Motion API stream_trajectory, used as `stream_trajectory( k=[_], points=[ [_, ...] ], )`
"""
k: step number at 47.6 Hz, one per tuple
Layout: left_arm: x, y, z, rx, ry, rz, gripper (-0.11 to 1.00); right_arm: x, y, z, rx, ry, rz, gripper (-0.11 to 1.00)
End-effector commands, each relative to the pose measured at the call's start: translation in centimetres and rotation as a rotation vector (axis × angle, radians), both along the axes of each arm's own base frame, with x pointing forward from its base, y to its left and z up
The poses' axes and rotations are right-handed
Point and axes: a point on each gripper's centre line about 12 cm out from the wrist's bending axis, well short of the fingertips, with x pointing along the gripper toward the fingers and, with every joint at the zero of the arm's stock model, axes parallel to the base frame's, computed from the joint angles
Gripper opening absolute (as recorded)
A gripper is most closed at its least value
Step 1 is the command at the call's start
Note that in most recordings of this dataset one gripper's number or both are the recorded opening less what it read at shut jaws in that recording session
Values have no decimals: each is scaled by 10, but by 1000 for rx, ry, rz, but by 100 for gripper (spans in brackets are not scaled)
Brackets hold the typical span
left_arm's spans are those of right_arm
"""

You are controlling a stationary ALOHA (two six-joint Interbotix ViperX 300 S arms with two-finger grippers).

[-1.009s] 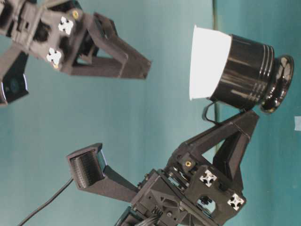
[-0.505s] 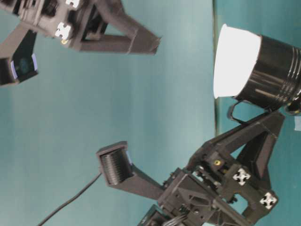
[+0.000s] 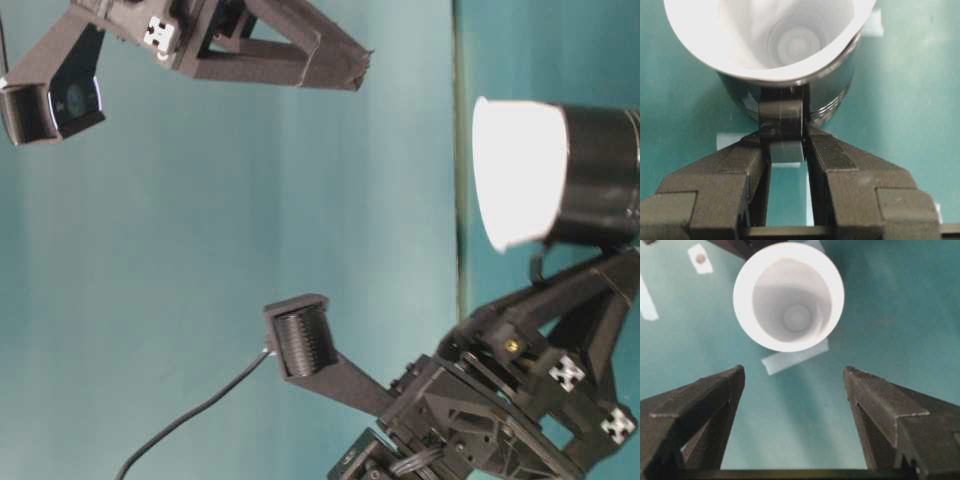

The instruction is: Holding the cup holder with the left arm, the right arm places the cup into the cup holder.

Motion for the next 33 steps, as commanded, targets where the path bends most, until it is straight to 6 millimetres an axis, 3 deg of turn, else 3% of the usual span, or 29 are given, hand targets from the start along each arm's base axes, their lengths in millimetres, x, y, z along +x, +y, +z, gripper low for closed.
stream_trajectory(
  k=[1,14,33],
  points=[
    [1,-1,7,-1,0,-1,25,-6,2,25,-1,-86,-3,86],
    [-5,-1,2,-2,78,0,25,-9,3,18,-1,-69,-3,86],
    [3,0,9,6,69,-6,25,-11,3,12,1,-61,-4,86]
  ],
)
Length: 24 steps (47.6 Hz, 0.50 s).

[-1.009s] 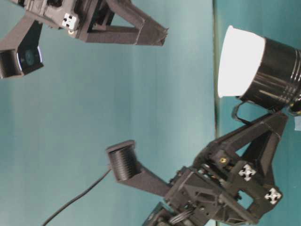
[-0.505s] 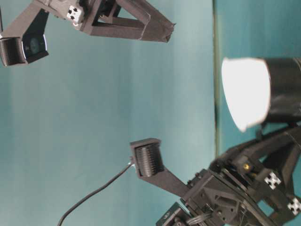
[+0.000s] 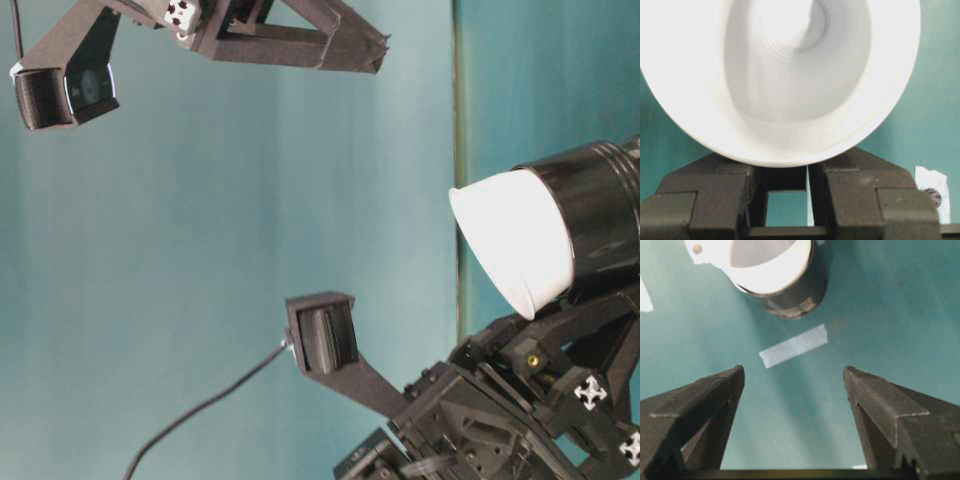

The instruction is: Holding the cup holder with the left arm, the right arm places the cup into the cup holder.

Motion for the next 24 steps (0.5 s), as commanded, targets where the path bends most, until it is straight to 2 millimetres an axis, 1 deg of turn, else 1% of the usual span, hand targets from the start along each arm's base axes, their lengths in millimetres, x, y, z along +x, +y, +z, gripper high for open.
stream_trajectory(
  k=[1,16,24],
  points=[
    [8,0,16,5,-41,-5,25,-4,1,20,0,-67,-7,86],
    [11,0,21,5,-34,-4,25,-6,1,18,0,-63,-6,86],
    [14,0,30,6,-44,-4,25,-7,2,18,1,-64,-6,86]
  ],
)
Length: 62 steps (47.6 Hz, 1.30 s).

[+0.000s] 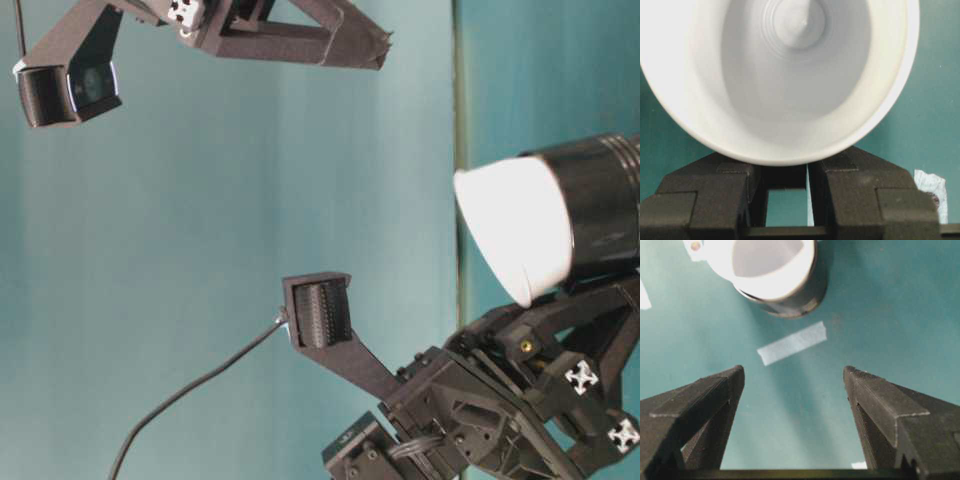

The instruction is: Holding the cup holder with the left arm, the right arm places the cup into the cup holder.

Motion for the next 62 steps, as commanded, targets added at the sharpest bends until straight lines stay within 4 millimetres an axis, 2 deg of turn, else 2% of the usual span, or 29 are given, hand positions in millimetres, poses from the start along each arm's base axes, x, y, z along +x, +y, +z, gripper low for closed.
stream_trajectory(
  k=[1,29,32,39,42,44,52,62],
  points=[
    [7,0,24,4,-58,-3,25,-5,1,21,-1,-72,-5,86],
    [10,0,27,1,-44,0,26,-7,1,23,-1,-83,-5,86],
    [9,0,27,1,-31,0,34,-7,1,23,-1,-81,-5,86],
    [7,0,27,3,-18,-2,76,-7,1,22,-2,-78,-5,86],
    [8,0,29,4,-23,-1,90,-8,2,21,-1,-77,-5,86],
    [8,0,30,4,-26,-3,91,-8,2,21,-1,-75,-5,86],
    [7,0,30,5,-21,-4,84,-8,2,21,-1,-75,-5,86],
    [5,0,30,5,-6,-2,84,-8,2,21,-1,-75,-5,86]
  ],
)
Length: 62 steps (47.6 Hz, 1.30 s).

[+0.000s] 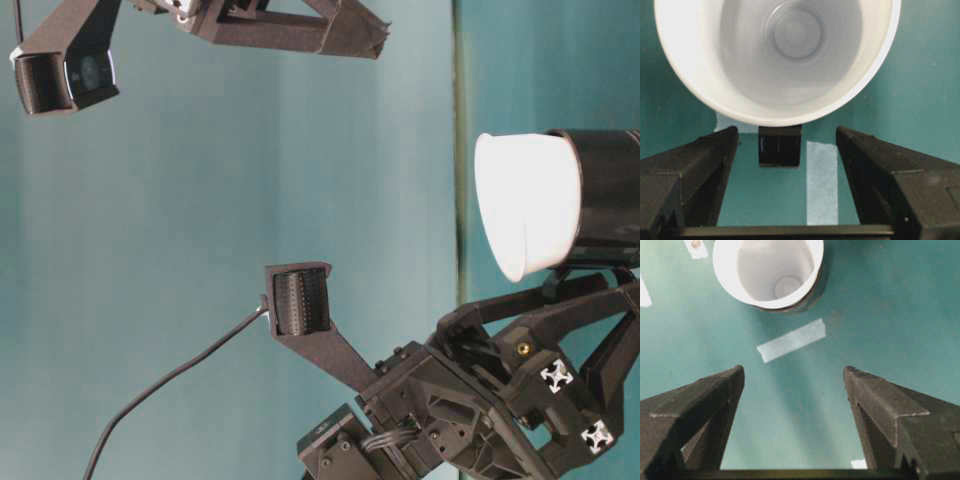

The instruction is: Holding the cup holder with the left arm, the right arm places the cup into the cup holder.

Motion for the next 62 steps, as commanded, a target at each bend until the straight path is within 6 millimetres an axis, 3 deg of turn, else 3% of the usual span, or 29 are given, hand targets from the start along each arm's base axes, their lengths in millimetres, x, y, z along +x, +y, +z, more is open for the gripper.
stream_trajectory(
  k=[1,22,62],
  points=[
    [5,0,21,2,-52,-1,84,-4,1,18,1,-60,-5,86],
    [-5,2,40,3,-38,7,84,-4,2,19,-1,-64,-1,86],
    [-43,1,70,-1,-46,14,84,-5,8,20,-1,-80,16,86]
  ],
)
